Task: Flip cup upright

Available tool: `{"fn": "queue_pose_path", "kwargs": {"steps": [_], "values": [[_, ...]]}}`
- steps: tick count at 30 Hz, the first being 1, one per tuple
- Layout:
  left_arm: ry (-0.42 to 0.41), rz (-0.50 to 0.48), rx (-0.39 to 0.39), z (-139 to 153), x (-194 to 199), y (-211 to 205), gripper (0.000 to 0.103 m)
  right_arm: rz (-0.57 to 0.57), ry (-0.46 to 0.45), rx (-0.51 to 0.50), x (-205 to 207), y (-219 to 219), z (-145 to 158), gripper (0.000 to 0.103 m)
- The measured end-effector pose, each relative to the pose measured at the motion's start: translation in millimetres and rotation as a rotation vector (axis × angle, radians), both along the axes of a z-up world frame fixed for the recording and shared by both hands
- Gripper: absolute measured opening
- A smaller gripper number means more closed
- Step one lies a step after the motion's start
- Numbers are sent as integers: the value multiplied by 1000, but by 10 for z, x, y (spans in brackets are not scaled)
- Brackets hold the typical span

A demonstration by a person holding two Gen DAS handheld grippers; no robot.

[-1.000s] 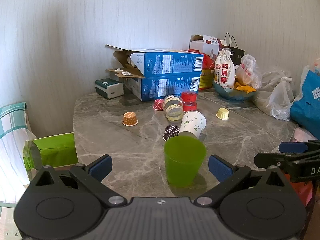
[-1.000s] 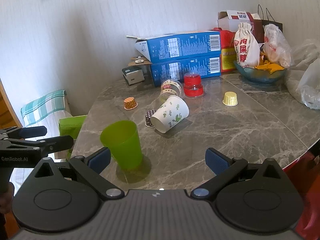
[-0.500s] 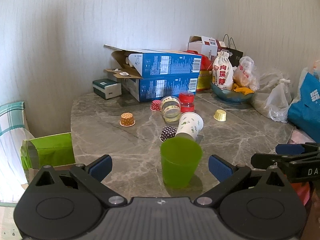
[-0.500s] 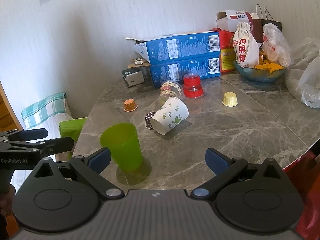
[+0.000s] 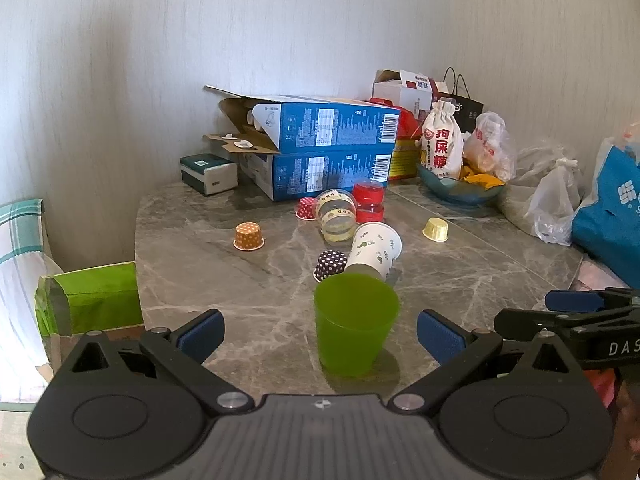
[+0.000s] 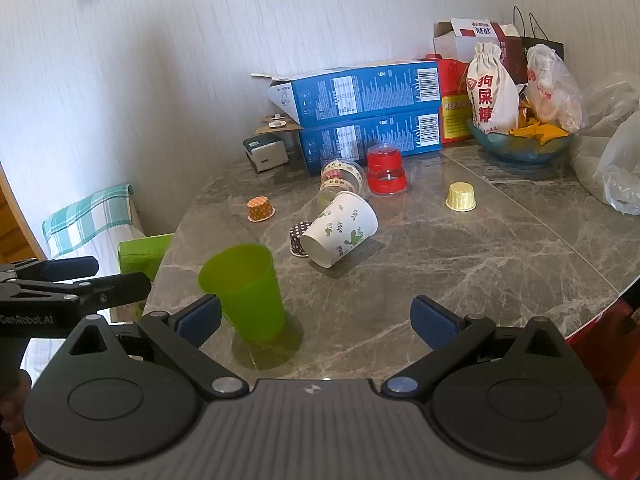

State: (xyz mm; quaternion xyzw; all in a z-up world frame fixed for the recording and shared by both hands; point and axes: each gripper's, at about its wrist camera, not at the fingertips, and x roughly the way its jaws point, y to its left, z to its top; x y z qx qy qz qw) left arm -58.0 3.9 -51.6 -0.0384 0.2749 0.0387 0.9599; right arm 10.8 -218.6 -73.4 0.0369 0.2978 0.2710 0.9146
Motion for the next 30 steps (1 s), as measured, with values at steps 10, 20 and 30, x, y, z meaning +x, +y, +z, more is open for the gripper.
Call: {"fn": "queue_pose_path", "kwargs": {"steps": [10, 20, 30], "values": [[-3, -3, -5, -13, 15, -8, 103, -3, -3, -1, 15, -4, -2, 102], [-2, -8, -14, -19, 17, -14, 103, -3, -2, -4, 17, -1, -4, 102], [-13, -10, -24, -24, 9, -19, 103, -3, 0, -8, 24, 13, -29, 102]]}}
